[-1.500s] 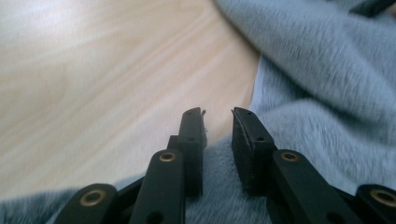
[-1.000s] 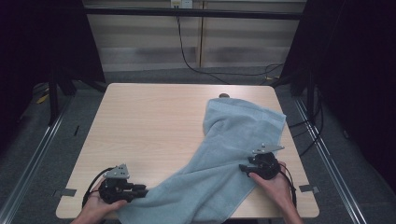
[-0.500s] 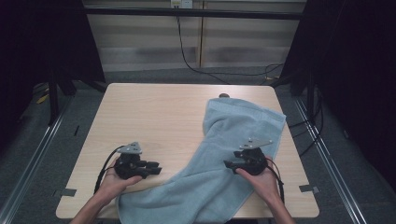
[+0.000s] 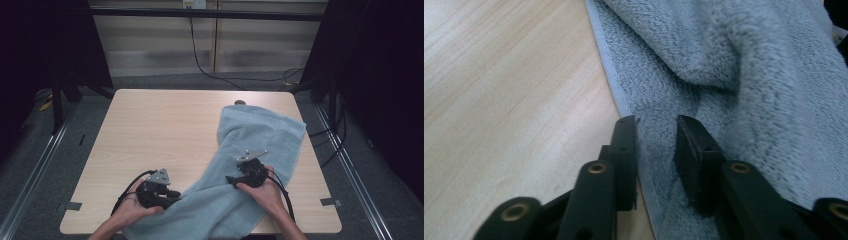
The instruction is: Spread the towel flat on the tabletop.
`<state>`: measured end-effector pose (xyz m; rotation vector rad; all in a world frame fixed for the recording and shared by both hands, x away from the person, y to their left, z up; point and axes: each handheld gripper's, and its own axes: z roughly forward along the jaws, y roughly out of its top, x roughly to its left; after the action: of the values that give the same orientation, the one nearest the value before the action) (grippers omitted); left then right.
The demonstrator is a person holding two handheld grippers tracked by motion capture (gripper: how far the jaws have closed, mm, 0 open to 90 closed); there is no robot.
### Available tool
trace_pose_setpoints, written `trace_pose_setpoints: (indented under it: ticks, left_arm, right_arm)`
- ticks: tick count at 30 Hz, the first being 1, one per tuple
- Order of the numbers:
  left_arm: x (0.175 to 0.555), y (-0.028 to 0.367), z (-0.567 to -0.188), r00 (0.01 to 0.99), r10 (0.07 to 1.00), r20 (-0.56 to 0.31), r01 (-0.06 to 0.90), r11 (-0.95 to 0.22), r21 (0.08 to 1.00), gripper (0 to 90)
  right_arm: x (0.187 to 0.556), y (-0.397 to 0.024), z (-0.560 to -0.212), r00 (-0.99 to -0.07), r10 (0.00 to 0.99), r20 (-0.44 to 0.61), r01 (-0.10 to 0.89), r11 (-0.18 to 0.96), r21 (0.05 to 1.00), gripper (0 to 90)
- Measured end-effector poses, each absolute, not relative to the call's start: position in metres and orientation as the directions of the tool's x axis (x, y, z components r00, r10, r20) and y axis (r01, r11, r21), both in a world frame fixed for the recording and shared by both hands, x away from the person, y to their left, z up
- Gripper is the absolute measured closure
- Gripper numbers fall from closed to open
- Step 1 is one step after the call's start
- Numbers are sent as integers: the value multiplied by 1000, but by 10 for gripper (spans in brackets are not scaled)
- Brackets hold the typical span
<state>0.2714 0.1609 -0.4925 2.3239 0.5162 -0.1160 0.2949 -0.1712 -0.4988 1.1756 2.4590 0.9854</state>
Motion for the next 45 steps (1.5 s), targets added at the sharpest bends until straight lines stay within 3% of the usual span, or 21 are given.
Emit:
trace_pose_setpoints:
  ticks: [2,6,11,16,22,24,26,27,28,36,45]
  left_arm:
    - [272,161,-493,918,338,-206,388,-660,644,774]
    - [285,156,-490,902,364,-232,422,-627,655,666]
    - [311,142,-486,887,382,-262,451,-590,669,661]
    - [308,127,-493,909,380,-174,395,-647,652,637]
    - [299,131,-497,914,383,-133,364,-629,687,593]
    - [293,131,-497,921,378,-93,332,-637,696,632]
    - [292,131,-497,924,372,-92,326,-637,698,732]
    - [292,131,-497,925,366,-99,327,-637,699,732]
    - [291,131,-498,932,346,-111,320,-637,702,839]
    - [309,150,-497,865,417,-278,480,-530,700,871]
    - [323,196,-480,798,519,-305,537,-386,750,872]
  right_arm:
    - [295,-170,-499,-645,761,59,593,450,668,350]
    - [299,-162,-501,-658,752,38,571,465,676,343]
    - [306,-155,-501,-658,752,37,570,466,677,343]
    - [305,-158,-501,-663,746,67,574,450,684,345]
    - [294,-175,-494,-642,765,47,574,440,690,336]
    - [289,-185,-491,-627,777,44,580,428,693,335]
    - [287,-190,-490,-619,784,43,581,420,697,334]
    - [285,-195,-489,-611,790,48,585,409,700,334]
    - [281,-203,-489,-595,802,55,595,394,700,333]
    - [266,-219,-494,-574,817,60,621,387,682,328]
    - [256,-224,-498,-579,813,63,628,395,670,320]
